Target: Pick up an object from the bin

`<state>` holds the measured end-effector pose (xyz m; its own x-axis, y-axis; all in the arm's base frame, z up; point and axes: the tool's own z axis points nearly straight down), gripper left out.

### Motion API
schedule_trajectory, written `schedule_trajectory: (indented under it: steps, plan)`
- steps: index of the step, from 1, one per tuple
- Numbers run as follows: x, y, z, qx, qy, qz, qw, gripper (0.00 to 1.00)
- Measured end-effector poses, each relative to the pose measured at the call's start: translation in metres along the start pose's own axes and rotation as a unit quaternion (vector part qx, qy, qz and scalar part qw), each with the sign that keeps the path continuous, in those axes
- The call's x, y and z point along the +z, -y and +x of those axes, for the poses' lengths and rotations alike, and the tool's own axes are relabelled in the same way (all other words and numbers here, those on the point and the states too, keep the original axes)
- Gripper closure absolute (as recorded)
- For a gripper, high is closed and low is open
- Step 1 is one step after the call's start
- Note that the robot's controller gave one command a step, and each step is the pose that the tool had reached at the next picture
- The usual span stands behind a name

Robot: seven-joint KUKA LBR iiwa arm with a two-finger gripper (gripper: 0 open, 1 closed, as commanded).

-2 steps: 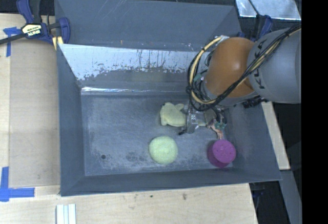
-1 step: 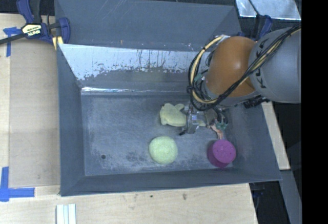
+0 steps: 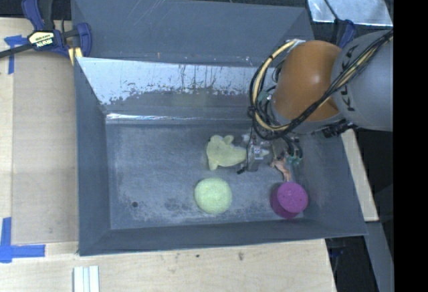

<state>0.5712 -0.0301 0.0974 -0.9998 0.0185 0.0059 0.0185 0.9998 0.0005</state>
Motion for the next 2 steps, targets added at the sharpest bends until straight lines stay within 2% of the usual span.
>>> schedule_trajectory:
  steps: [2]
  plan:
    - [-0.03,0.0,-0.003,0.0,0.0071,0.0,1.0,1.0]
